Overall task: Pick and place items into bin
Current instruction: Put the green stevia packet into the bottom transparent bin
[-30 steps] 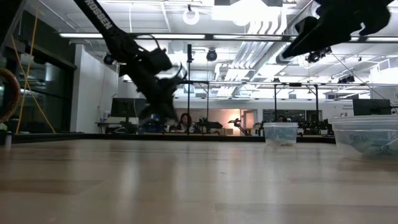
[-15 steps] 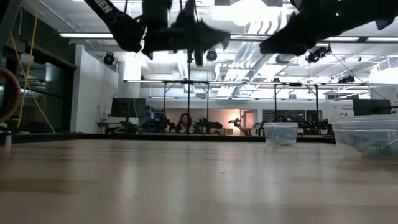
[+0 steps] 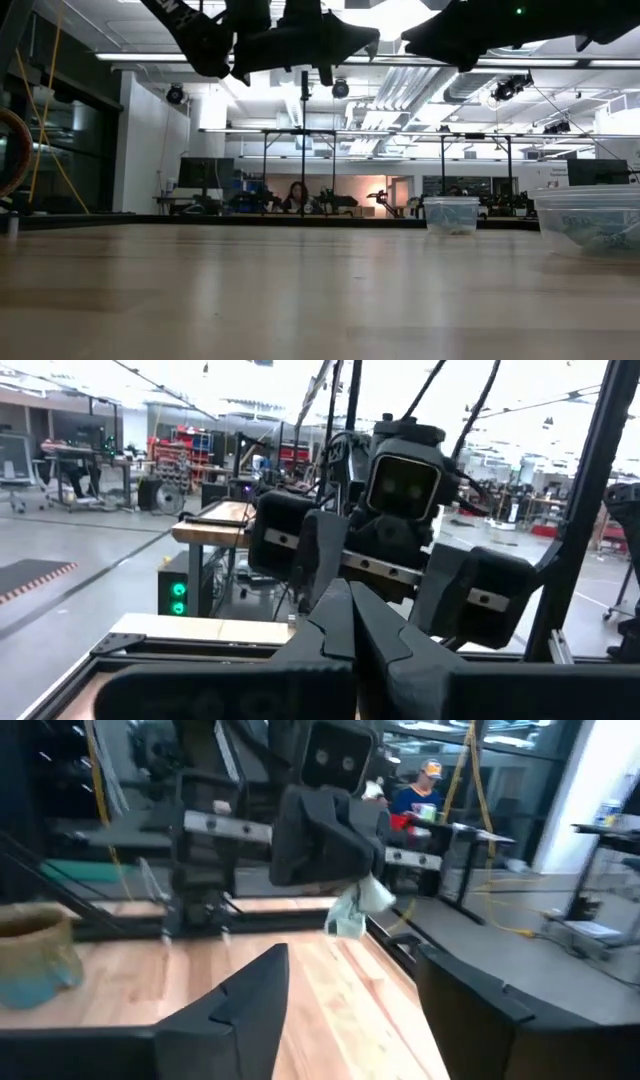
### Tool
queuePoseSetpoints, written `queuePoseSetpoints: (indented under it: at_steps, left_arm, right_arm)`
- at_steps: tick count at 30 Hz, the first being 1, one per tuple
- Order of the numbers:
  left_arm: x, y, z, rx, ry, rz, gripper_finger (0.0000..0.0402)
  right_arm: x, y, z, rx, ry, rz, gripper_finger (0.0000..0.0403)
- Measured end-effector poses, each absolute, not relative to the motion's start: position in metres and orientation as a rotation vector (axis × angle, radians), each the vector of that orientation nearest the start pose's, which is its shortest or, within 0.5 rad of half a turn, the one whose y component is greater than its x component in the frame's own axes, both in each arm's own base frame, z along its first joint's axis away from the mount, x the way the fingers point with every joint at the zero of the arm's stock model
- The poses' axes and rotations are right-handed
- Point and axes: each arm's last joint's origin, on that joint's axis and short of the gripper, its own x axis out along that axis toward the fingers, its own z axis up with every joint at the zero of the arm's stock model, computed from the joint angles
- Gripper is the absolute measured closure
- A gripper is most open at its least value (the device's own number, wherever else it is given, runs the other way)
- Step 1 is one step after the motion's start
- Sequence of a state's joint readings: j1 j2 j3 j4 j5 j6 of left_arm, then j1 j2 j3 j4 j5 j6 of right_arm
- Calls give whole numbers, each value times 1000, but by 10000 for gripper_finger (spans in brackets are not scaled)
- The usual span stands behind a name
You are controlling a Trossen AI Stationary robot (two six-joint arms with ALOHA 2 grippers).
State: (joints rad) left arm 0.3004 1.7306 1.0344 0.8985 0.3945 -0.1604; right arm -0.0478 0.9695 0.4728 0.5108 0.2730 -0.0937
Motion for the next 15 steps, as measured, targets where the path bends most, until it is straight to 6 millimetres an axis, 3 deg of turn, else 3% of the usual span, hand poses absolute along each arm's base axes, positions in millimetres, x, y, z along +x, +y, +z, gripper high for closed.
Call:
queuePoseSetpoints:
  at_steps: [8,15]
  left_arm:
    - [369,99,271,-86,-193,-106,379]
    - [369,100,271,-83,-194,-104,379]
  right_arm:
    - [223,-32,252,-47,-46,-340,139]
    - [238,-38,247,-54,-88,-263,132]
